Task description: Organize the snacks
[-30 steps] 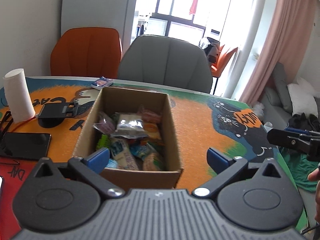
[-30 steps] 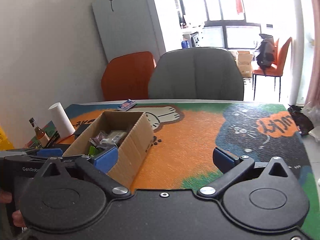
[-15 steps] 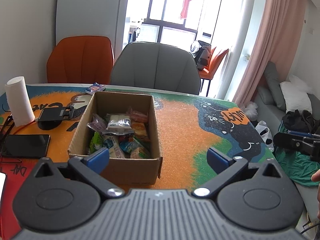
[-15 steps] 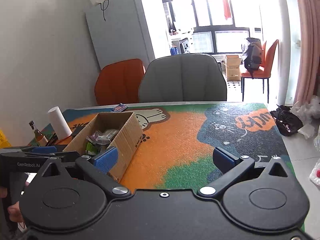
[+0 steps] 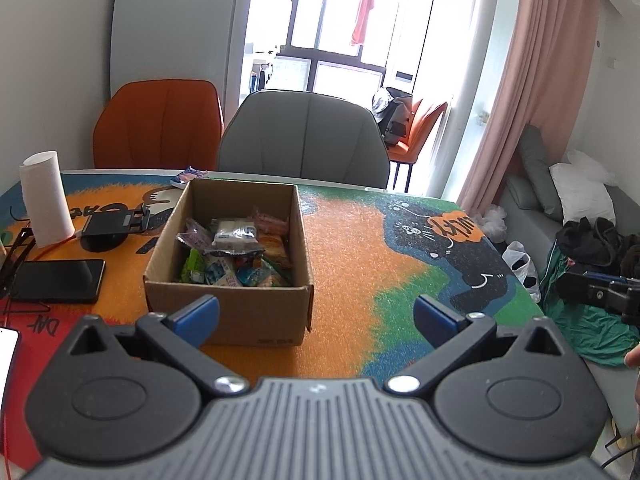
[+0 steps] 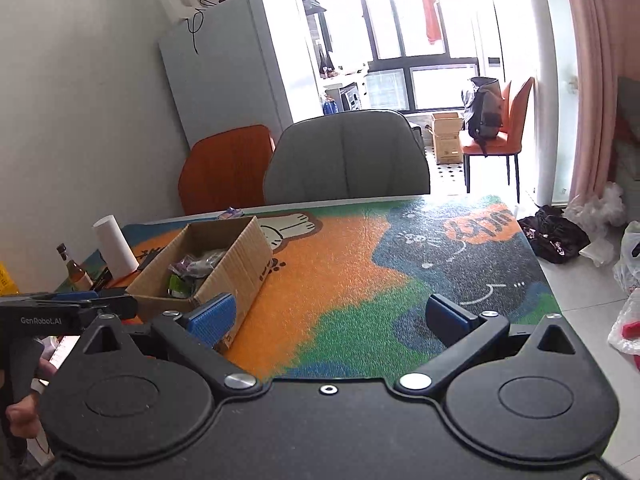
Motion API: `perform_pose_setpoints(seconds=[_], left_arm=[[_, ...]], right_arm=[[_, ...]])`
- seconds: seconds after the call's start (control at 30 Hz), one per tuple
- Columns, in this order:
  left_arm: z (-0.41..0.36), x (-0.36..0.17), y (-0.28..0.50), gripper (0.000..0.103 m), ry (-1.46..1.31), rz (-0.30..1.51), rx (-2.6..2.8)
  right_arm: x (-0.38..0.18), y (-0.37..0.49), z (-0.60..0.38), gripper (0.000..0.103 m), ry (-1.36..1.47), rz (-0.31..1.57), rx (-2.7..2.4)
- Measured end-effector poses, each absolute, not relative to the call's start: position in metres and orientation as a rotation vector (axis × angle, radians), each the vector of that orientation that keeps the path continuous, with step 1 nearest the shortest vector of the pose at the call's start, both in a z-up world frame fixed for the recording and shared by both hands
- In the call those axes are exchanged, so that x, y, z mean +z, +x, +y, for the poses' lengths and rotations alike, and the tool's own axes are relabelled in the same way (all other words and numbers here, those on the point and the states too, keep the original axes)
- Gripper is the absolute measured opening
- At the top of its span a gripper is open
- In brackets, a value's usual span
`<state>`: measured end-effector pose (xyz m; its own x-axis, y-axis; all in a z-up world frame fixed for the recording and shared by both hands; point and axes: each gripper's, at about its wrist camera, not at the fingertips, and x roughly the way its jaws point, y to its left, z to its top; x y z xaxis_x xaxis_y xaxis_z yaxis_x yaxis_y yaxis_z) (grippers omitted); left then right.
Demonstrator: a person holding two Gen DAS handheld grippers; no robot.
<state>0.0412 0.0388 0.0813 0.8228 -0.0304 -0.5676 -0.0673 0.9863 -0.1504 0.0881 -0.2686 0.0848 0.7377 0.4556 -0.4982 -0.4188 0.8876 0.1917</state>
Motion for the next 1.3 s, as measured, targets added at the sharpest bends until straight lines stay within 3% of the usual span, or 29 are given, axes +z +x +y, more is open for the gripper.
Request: perform_pose_setpoints(seconds=[1.3], left_arm=[[0.046, 0.092, 0.013, 0.103, -0.17, 0.55, 0.012]], right_arm=[[0.094, 0.058, -0.269, 0.103, 0.054, 0.531, 0.434]])
